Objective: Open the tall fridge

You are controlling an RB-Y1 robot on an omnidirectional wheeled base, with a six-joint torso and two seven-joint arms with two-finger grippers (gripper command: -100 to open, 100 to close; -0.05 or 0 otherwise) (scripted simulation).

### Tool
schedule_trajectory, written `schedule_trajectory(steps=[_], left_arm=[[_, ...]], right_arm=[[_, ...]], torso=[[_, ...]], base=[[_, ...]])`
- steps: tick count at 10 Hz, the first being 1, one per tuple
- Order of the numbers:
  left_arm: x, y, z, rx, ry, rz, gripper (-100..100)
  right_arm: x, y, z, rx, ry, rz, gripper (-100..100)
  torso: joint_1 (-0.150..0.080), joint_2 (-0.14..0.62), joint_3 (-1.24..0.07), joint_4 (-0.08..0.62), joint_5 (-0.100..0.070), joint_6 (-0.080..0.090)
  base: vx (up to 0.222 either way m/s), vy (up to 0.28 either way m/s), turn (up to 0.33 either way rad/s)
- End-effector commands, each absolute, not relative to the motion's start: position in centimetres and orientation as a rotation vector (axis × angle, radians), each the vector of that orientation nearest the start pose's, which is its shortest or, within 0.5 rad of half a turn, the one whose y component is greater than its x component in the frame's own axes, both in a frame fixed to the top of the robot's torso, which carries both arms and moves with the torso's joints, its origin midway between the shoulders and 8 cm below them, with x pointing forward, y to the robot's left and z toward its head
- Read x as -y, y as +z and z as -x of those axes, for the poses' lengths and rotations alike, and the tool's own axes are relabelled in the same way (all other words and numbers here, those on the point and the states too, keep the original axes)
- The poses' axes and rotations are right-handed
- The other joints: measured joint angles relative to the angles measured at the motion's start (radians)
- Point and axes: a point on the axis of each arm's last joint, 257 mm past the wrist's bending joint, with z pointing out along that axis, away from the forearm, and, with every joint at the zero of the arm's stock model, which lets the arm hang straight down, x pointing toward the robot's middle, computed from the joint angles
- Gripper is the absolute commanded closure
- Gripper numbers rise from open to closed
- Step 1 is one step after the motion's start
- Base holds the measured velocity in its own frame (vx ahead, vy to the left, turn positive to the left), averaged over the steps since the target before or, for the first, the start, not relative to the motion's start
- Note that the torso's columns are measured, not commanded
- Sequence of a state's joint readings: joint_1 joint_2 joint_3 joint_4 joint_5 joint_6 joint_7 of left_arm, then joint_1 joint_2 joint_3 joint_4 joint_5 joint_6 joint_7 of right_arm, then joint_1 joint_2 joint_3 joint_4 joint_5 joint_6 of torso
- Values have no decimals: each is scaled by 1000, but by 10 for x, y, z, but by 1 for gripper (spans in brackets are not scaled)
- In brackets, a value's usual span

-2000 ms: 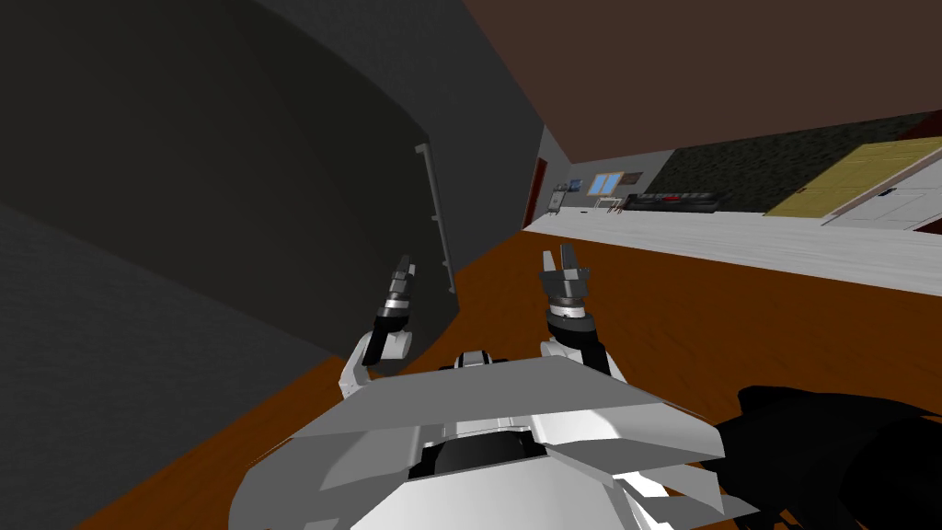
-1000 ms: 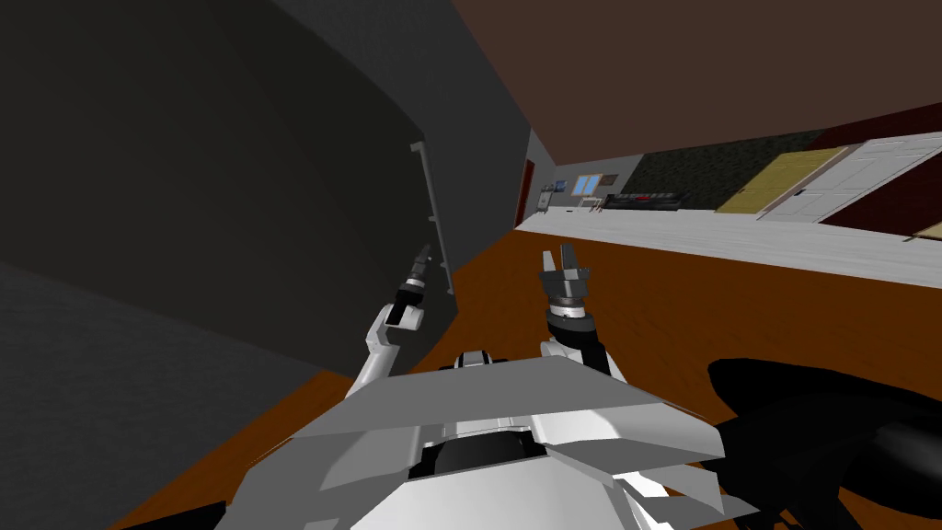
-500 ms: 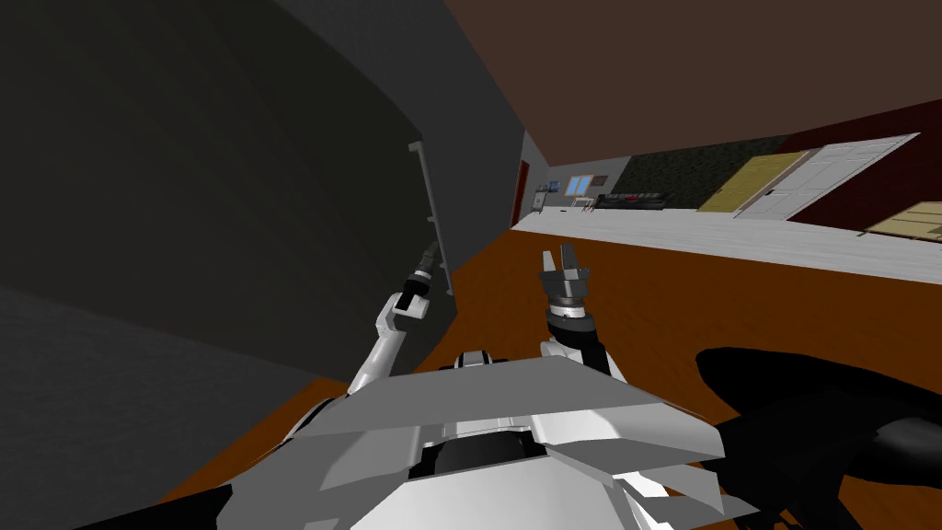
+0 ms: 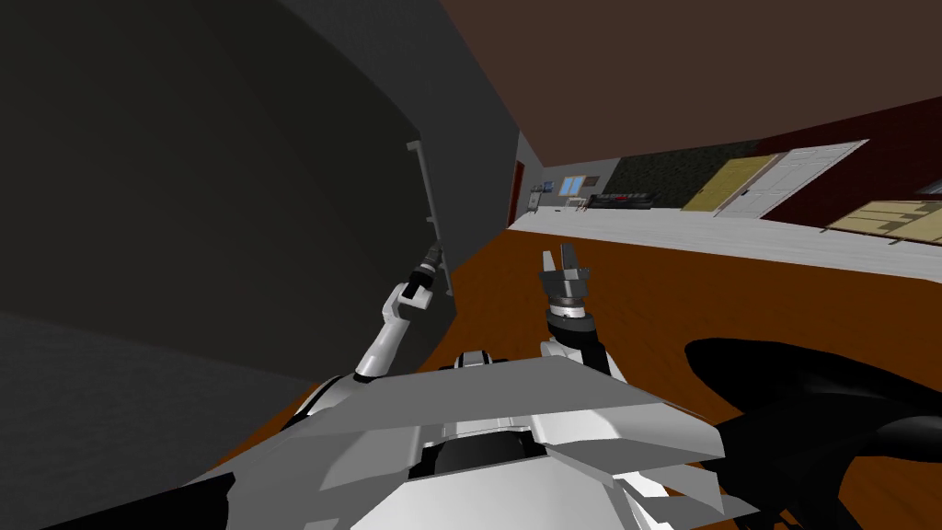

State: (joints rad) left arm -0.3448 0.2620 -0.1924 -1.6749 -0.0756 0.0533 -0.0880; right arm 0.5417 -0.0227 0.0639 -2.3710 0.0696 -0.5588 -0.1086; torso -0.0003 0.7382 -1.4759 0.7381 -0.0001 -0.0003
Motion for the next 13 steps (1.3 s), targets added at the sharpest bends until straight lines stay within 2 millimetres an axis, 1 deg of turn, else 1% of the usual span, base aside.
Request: schedule_trajectory(steps=[1, 2, 3, 4, 5, 6, 7, 8, 9, 10, 11, 12, 13], left_arm=[[-114, -17, -607, -1298, -1171, 489, -100], [-110, -21, -619, -1335, -1146, 497, -100], [-108, -16, -620, -1331, -1147, 492, -100], [-106, -21, -631, -1369, -1118, 503, -100], [-104, -15, -632, -1363, -1121, 495, -100], [-104, -21, -643, -1400, -1088, 508, -100], [-101, -13, -644, -1393, -1091, 499, -100], [-102, -19, -655, -1428, -1055, 512, -100], [-99, -11, -655, -1420, -1059, 504, -100], [-101, -16, -666, -1454, -1019, 518, -100], [-99, -9, -666, -1445, -1024, 509, -100], [-103, -13, -676, -1476, -983, 524, -100], [-100, -5, -676, -1467, -988, 514, -100]], right_arm=[[246, 60, -316, -572, 1438, -555, 0], [246, 60, -316, -572, 1438, -556, 0], [246, 60, -316, -572, 1438, -555, 0], [246, 60, -316, -572, 1438, -556, 0], [246, 60, -316, -572, 1438, -555, 0], [246, 60, -316, -572, 1438, -556, 0], [246, 60, -316, -572, 1438, -555, 0], [246, 60, -316, -572, 1438, -556, 0], [246, 60, -316, -572, 1438, -555, 0], [246, 60, -316, -572, 1438, -556, 0], [246, 60, -316, -572, 1438, -556, 0], [246, 60, -316, -572, 1438, -556, 0], [246, 60, -316, -572, 1438, -556, 0]], torso=[[0, 0, 0, 0, 0, 1], [0, 0, 0, 0, 0, 0], [1, 0, 0, 0, 0, 0], [0, 0, 0, 0, 0, 0], [0, 0, 0, 0, 0, 1], [0, 0, 0, 0, 0, 0], [1, 0, 0, 0, 0, 0], [0, 0, 0, 0, 0, 0], [1, 0, 0, 0, 0, 0], [0, 0, 0, 0, 0, 0], [0, 0, 0, 0, 0, 0], [0, 0, 0, 0, 0, 0], [1, 0, 0, 0, 0, 0]], base=[[1, 40, -45], [3, 47, -69], [0, 40, -49], [-3, 42, -94], [-1, 38, -43], [2, 46, -72], [4, 41, -49], [-5, 45, -74], [-3, 36, -46], [4, 36, -62], [3, 37, -52], [3, 48, -86], [1, 41, -42]])
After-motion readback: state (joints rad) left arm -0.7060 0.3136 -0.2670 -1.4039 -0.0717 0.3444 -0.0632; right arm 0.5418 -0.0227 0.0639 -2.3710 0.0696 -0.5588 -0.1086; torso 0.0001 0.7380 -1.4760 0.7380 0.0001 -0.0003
